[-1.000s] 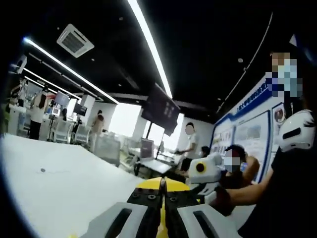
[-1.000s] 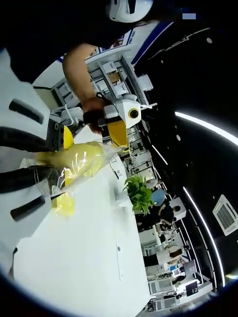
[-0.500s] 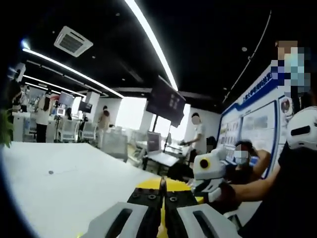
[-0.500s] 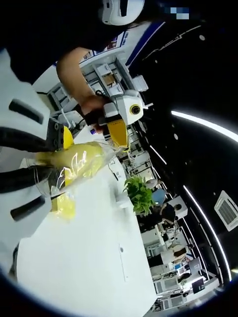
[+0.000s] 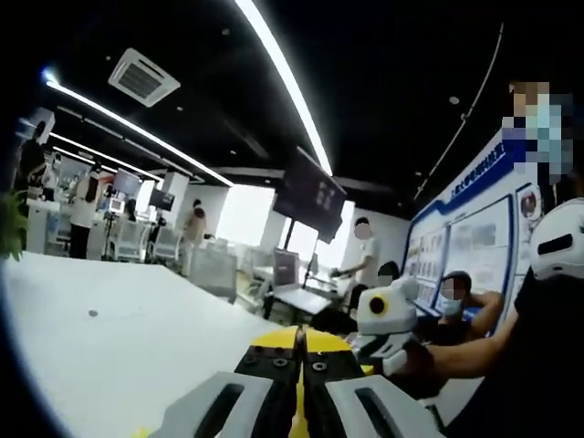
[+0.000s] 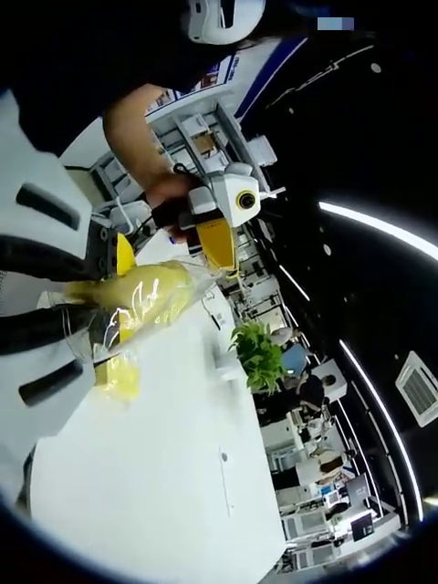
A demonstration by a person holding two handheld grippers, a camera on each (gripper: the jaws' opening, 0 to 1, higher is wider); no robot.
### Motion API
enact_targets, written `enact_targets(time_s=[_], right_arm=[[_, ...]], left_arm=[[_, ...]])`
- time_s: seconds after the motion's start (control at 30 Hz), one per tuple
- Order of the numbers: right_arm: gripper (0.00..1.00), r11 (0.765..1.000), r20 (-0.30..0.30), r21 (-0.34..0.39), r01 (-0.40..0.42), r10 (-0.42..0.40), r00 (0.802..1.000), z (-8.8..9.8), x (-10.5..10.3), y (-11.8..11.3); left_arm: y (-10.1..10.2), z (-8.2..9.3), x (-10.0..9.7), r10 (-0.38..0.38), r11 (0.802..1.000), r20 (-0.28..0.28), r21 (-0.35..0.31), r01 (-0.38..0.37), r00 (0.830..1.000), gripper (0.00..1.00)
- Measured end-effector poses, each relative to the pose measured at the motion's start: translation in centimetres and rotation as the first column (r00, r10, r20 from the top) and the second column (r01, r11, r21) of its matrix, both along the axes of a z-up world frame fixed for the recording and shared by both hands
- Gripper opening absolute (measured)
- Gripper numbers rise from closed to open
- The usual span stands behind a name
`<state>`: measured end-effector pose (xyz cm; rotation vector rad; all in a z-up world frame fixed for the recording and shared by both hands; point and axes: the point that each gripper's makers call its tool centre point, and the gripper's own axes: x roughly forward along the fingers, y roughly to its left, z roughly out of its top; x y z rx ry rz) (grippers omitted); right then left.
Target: Compare the silicone blocks by pressing each to a similar depth, holding the contact briefly, and releasing to observe deformation and rebound differences across the visible hardness samples.
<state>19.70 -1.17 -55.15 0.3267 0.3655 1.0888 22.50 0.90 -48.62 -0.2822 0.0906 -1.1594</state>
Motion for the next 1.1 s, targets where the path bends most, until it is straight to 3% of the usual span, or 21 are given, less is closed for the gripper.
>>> enact_targets(time_s=[0.3, 0.43, 0.67, 0.8, 1.0, 1.1], right_arm=[[0.04, 1.000, 0.006, -0.003, -0.007, 0.007, 1.000, -0.1, -0.1, 0.0], [0.05, 1.000, 0.050, -0.009, -0.027, 0.027, 0.998, -0.1, -0.3, -0.2], [0.11, 0.998, 0.101, 0.039, -0.054, 0.050, 0.994, -0.4, -0.2, -0.6], [0.14, 0.999, 0.107, 0.029, -0.029, 0.026, 0.994, -1.2, -0.1, -0.7], [0.19, 0.999, 0.090, 0.035, 0.006, -0.009, 0.996, -2.4, 0.1, -1.4], [0.27, 0.999, 0.088, 0.028, 0.037, -0.040, 0.995, -2.8, 0.4, -1.9]], left_arm=[[0.1, 0.0, -0.1, 0.009, 1.000, 0.008, -0.007, -0.009, 1.000, 0.00], [-0.1, 0.0, -0.4, -0.004, 1.000, 0.013, -0.007, 0.004, 1.000, 0.00], [-0.7, 0.0, -0.6, -0.017, 1.000, 0.024, 0.025, 0.017, 1.000, 0.00], [-1.2, -0.7, -0.3, -0.006, 0.999, -0.004, 0.045, 0.006, 1.000, 0.00], [-1.6, -2.0, -0.1, 0.022, 1.000, -0.086, -0.006, -0.022, 0.996, 0.00], [-1.8, -2.4, -0.2, 0.018, 1.000, -0.107, -0.019, -0.020, 0.994, 0.00]])
